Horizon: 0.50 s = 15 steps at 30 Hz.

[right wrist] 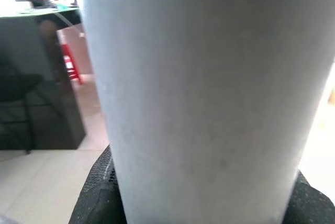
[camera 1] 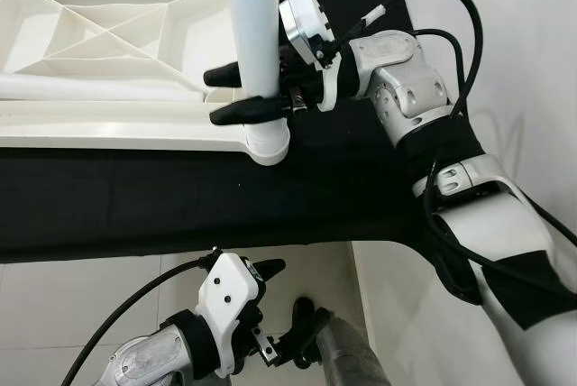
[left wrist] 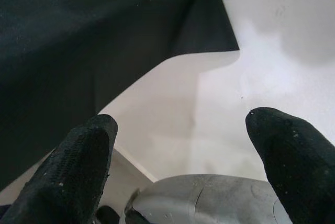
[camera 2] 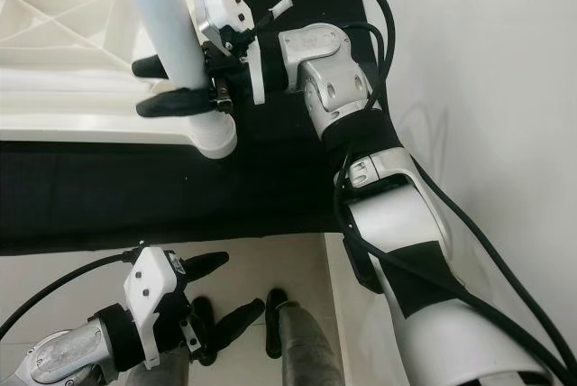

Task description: Building children table

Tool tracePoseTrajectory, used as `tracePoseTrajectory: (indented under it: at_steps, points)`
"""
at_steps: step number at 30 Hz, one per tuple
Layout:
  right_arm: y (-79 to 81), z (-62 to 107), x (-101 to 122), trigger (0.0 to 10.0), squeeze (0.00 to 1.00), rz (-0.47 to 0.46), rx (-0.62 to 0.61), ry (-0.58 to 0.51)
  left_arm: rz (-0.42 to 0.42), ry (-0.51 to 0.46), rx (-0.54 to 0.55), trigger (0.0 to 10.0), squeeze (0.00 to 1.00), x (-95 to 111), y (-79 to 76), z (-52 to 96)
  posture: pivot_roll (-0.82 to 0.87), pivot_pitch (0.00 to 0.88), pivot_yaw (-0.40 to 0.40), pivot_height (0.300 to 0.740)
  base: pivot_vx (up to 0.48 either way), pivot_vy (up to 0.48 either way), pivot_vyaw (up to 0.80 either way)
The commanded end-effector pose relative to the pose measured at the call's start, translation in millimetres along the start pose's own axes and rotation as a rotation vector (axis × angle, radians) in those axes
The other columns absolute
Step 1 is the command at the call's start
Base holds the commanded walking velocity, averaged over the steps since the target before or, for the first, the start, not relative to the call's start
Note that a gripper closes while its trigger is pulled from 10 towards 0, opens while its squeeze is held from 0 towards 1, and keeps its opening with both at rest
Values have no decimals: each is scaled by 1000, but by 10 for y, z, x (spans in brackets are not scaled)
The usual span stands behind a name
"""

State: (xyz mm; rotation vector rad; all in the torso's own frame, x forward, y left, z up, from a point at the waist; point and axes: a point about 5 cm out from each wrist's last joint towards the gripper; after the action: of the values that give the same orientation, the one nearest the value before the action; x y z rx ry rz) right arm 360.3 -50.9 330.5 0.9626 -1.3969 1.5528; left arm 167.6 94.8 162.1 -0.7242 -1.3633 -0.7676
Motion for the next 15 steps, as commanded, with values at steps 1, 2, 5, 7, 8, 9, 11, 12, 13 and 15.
tracePoseTrajectory:
  at_steps: [1, 2, 5, 7, 8, 9, 11, 12, 13, 15]
  points:
    - [46, 118, -454, 10000, 0, -159, -107, 89, 25, 28, -7, 10000, 0, -73, -27, 10, 88, 458, -21, 740, 0, 0, 0]
    - [52, 134, -478, 10000, 0, -155, -124, 96, 25, 28, -6, 10000, 0, -75, -24, 10, 88, 458, -21, 740, 0, 0, 0]
    - [75, 168, -578, 10000, 0, -172, -258, 153, 24, 29, -4, 10000, 0, -87, -4, 3, 74, 448, -24, 740, 0, 0, 0]
    - [143, 157, -680, 10000, 0, -240, -402, 194, 23, 30, -5, 10000, 0, -100, 4, -4, 63, 441, -37, 740, 0, 0, 0]
    - [143, 157, -680, 10000, 0, -240, -402, 194, 23, 30, -5, 10000, 0, -100, 4, -4, 63, 441, -37, 740, 0, 0, 0]
    - [186, 152, -725, 10000, 0, -285, -476, 205, 23, 31, -6, 10000, 0, -105, 6, -8, 63, 441, -37, 740, 0, 0, 0]
    - [296, 110, -800, 10000, 0, -345, -587, 209, 21, 32, -4, 10000, 0, -112, 11, -12, 61, 429, -47, 740, 0, 0, 0]
    - [800, -62, -978, 10000, 0, -449, -871, 227, 16, 29, 6, 10000, 0, -120, 39, -22, 55, 424, -46, 740, 0, 0, 0]
    - [968, -63, -999, 10000, 0, -483, -971, 233, 15, 28, 10, 10000, 0, -121, 48, -24, 55, 424, -46, 740, 0, 0, 0]
    - [1180, -109, -1063, 10000, 0, -539, -1037, 234, 13, 25, 14, 10000, 0, -121, 69, -35, 52, 418, -40, 740, 0, 0, 0]
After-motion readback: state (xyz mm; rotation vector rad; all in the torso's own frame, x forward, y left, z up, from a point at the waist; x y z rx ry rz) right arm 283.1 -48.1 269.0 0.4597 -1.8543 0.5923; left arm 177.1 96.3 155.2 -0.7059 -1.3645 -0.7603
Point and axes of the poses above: a point about 5 cm out from each wrist's last joint towards the gripper, its own z axis pointing back from the gripper into the wrist, its own x axis along the axis of the wrist's last joint, y = z × x, and after that the axes turned 1 degree about -z, right-handed
